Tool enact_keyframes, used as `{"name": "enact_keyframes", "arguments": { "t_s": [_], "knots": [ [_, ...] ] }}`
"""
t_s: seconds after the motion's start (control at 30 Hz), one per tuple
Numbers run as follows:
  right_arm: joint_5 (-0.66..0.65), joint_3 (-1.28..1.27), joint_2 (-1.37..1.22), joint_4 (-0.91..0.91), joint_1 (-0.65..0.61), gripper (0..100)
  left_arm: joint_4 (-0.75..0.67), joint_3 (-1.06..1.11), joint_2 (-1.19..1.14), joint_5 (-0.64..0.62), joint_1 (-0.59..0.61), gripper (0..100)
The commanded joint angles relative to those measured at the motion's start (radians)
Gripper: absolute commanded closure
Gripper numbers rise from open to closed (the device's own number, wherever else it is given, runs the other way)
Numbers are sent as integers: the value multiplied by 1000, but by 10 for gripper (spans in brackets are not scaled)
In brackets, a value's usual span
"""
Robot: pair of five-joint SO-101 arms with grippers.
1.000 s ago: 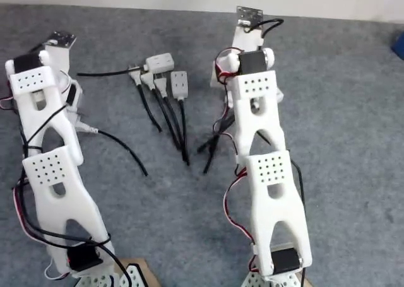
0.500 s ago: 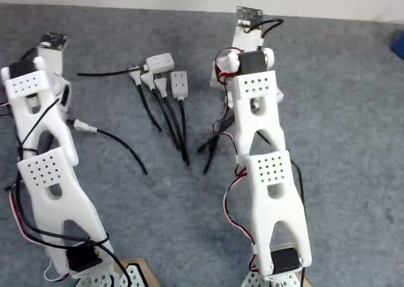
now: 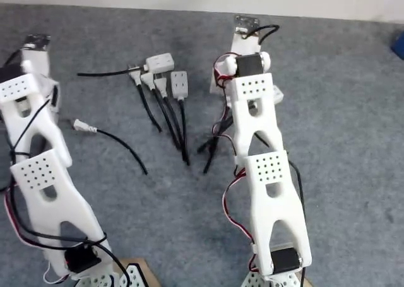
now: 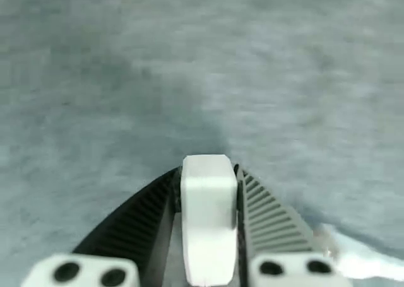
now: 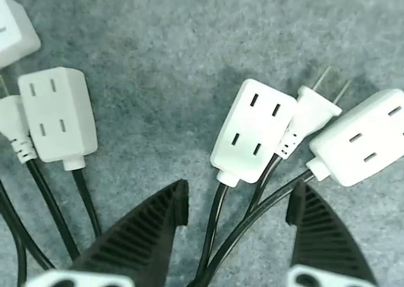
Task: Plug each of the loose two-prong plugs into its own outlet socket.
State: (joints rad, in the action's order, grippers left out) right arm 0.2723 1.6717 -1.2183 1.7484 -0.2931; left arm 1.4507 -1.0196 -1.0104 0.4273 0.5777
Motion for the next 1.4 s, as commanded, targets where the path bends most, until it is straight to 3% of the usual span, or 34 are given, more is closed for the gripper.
{"name": "enact_keyframes", "arguments": {
  "t_s": [0.0, 0.13, 0.3, 0.47, 0.63, 0.77, 1.37],
  "knots": [
    [-6, 87, 24, 16, -2, 742, -32, -73, 41, -17, 79, 975],
    [-11, 87, 25, 16, -8, 742, -54, -74, 42, -17, 117, 956],
    [-12, 79, 25, 18, 47, 742, -55, -74, 42, -21, 160, 800],
    [-15, 77, 18, 18, 107, 742, -143, -74, 42, -23, 232, 787],
    [-258, 4, 28, 19, 116, 742, -161, -71, 42, -20, 268, 787],
    [-265, -110, 68, 19, 117, 742, -137, -70, 42, -18, 274, 787],
    [-308, -1132, 892, 16, 82, 742, -175, -76, -54, -23, 591, 787]
  ]
}}
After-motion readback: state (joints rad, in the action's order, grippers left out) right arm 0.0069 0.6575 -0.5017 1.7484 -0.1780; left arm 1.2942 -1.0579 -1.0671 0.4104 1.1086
